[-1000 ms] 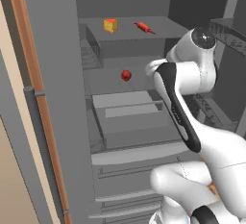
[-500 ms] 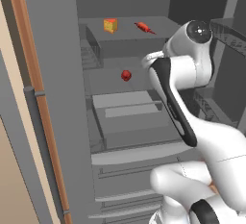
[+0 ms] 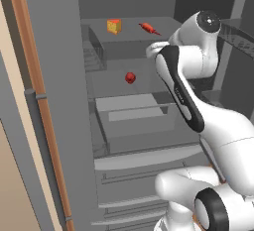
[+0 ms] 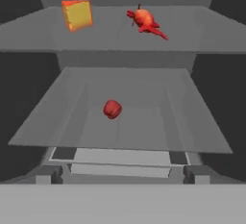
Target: Take the cheese, fish, and bell pepper from the fridge and place them on the plate on the dining counter to create an appetizer plate.
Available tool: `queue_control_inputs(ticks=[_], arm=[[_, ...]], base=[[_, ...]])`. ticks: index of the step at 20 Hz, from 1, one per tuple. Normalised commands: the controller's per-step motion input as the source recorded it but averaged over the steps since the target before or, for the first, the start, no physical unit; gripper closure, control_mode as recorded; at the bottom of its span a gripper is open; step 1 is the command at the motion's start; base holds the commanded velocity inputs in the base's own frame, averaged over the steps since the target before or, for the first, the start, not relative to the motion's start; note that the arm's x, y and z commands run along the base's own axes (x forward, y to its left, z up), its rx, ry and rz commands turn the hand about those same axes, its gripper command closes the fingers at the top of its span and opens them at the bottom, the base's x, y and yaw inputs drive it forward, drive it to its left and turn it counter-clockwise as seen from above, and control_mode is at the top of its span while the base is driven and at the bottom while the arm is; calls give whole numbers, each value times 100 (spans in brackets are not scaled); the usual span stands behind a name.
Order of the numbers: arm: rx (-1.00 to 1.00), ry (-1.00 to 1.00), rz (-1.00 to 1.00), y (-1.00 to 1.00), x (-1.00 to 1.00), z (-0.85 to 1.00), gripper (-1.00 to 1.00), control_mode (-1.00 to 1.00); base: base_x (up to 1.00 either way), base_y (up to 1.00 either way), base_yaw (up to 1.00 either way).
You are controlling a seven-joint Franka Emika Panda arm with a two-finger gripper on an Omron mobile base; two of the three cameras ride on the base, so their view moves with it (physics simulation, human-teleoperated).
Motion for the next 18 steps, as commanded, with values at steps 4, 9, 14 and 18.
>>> queue_control_inputs(ticks=[4,9,14,18], arm=[[19,-11,-8,-12,19,23,-100,-100],[5,-14,-9,-1,13,40,-100,-100],[-6,-1,-1,0,7,34,-100,-100],[-9,2,0,0,22,25,-100,-100]], base=[[0,0,0],[0,0,0],[0,0,0],[0,0,0]])
